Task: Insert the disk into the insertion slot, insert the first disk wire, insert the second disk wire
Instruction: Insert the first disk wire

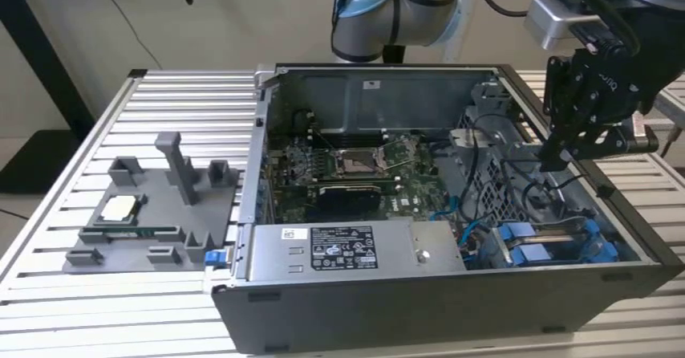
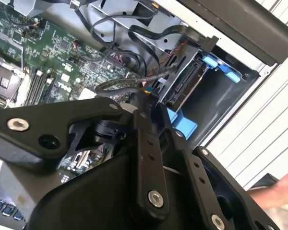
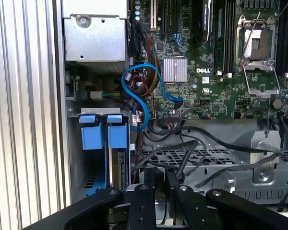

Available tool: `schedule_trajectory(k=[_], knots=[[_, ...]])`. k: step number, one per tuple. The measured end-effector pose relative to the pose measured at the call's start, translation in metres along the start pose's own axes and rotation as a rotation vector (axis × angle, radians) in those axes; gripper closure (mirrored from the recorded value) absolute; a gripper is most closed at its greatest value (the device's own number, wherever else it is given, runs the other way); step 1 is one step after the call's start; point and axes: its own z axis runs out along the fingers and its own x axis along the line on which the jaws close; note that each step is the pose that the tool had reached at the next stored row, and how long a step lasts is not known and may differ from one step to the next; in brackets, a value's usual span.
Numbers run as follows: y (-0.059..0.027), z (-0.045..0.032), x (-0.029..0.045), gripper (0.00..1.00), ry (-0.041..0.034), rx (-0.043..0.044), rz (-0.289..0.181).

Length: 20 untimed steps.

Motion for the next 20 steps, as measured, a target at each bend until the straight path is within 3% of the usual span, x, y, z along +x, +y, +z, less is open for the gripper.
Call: schedule_trajectory(k=[1,7,16,20], knots=[[0.0000,0.0001,0.0000,0.80,-0.0001,0.0000,0.000],[0.0001,0.0020,0.0012,0.81,0.0068,0.0000,0.000],[-0.0010,0.0065,0.0153,0.81,0.0136,-0.0033,0.000],[-0.0042,0.0107,0.0171,0.81,0.0164,-0.0036,0.000]])
